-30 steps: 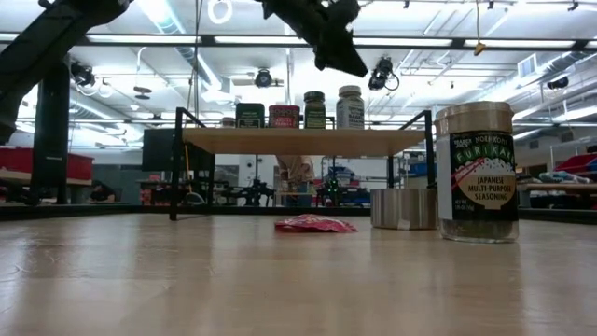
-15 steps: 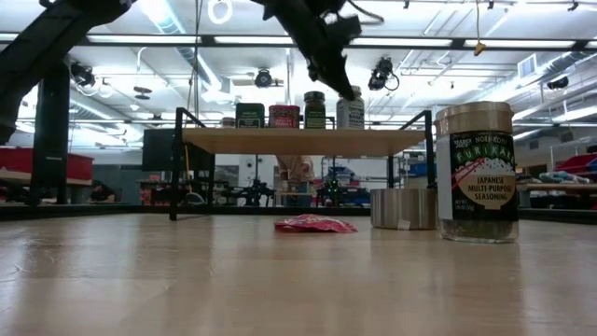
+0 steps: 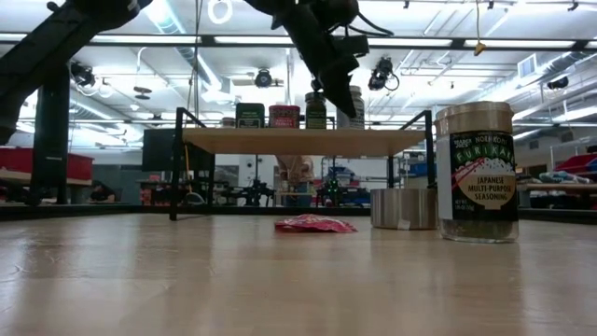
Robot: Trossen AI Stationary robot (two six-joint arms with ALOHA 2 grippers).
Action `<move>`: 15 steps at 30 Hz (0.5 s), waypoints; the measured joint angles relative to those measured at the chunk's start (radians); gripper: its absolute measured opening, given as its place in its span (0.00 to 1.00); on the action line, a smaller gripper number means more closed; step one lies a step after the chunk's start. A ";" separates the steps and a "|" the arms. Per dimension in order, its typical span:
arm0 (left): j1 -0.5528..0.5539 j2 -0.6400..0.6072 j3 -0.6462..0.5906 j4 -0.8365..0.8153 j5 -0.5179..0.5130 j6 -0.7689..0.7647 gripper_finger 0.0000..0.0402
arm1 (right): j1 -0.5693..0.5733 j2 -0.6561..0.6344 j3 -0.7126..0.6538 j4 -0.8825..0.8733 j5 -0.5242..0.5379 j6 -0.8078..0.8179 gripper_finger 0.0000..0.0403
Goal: Shelf spices
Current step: Put the white seasoning bottle on the shelf
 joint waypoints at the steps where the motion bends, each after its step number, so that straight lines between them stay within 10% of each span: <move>1: 0.000 0.002 0.001 0.009 -0.007 0.000 0.00 | 0.000 0.000 0.000 0.000 0.000 0.000 0.61; 15: 0.001 0.004 0.000 0.012 -0.064 -0.052 0.00 | 0.001 0.000 0.000 -0.001 0.000 0.000 0.61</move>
